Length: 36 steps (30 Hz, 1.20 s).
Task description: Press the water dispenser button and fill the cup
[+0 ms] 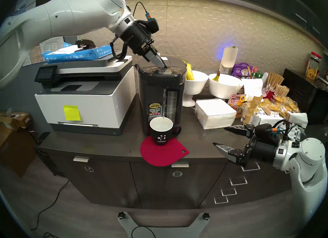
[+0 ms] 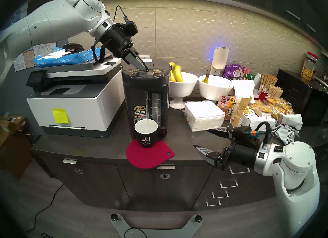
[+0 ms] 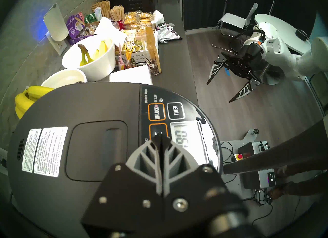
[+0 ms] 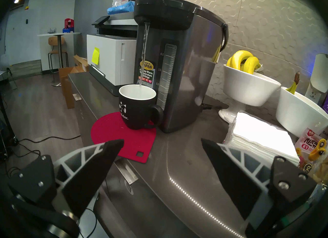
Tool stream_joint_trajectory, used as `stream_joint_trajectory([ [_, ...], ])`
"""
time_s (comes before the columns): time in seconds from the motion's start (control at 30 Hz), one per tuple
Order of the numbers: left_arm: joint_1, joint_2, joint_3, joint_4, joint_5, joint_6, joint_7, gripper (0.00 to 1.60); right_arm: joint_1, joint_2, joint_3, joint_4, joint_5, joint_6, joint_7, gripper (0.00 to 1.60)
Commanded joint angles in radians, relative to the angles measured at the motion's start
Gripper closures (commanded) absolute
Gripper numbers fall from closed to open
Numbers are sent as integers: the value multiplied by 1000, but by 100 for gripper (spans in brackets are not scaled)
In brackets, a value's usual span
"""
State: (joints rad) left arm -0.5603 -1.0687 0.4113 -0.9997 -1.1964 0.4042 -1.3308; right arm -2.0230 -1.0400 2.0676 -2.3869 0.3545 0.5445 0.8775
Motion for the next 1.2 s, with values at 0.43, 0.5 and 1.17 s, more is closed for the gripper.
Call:
stream_joint_trajectory([
  [0.43,34,-7,29,-31,11,3,-5,160,2,1,0,-12,0,0,0,0],
  [0.5,35,-8,28,-31,11,3,-4,160,2,1,0,-12,0,0,0,0],
  [1.17,43,-18,28,-21,8,-1,-2,160,2,1,0,-12,0,-1,0,0],
])
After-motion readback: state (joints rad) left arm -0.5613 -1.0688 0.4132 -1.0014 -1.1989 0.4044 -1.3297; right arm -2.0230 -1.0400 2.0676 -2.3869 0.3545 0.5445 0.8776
